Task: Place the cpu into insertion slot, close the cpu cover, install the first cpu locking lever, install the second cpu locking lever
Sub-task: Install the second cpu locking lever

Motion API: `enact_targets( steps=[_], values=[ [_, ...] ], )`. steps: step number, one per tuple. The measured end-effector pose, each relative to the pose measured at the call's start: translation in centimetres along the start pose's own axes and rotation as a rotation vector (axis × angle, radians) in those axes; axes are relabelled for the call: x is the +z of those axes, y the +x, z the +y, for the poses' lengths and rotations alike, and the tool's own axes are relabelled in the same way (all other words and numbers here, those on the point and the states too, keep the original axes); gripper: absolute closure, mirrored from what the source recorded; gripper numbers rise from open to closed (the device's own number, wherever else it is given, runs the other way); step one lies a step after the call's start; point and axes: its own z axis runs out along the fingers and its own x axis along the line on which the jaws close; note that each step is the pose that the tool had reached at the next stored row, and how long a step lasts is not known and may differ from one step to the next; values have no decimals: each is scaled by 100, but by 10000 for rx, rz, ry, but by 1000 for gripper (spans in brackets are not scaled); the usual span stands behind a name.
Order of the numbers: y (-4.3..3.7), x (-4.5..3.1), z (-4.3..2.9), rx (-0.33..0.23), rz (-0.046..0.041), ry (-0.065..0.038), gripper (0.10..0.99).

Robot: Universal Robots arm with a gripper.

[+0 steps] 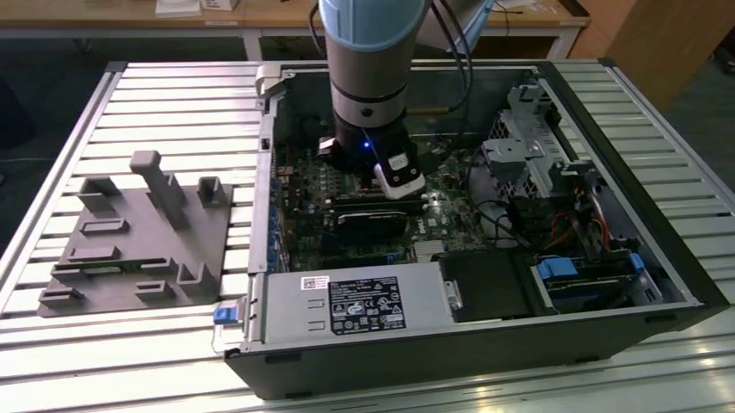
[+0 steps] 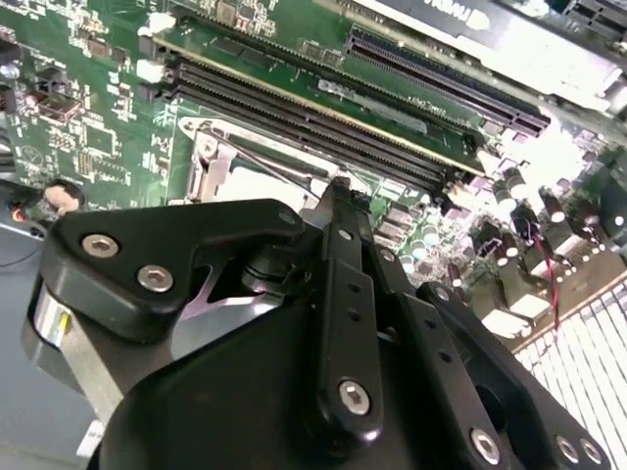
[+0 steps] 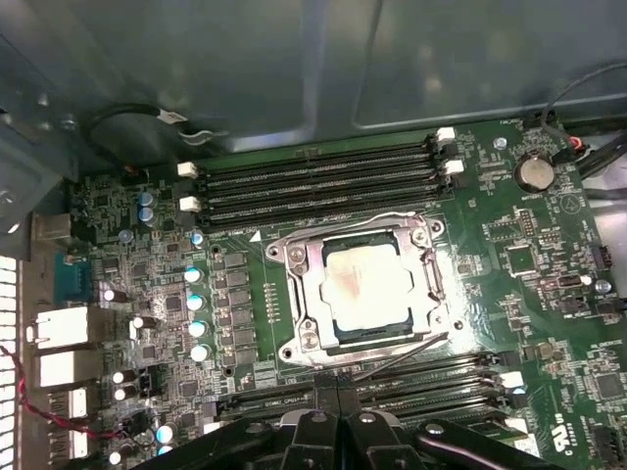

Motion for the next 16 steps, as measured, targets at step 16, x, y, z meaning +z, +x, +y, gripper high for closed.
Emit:
enact_targets(
  steps=[16],
  values=[
    [99, 166, -60, 26, 67, -412, 980]
  ],
)
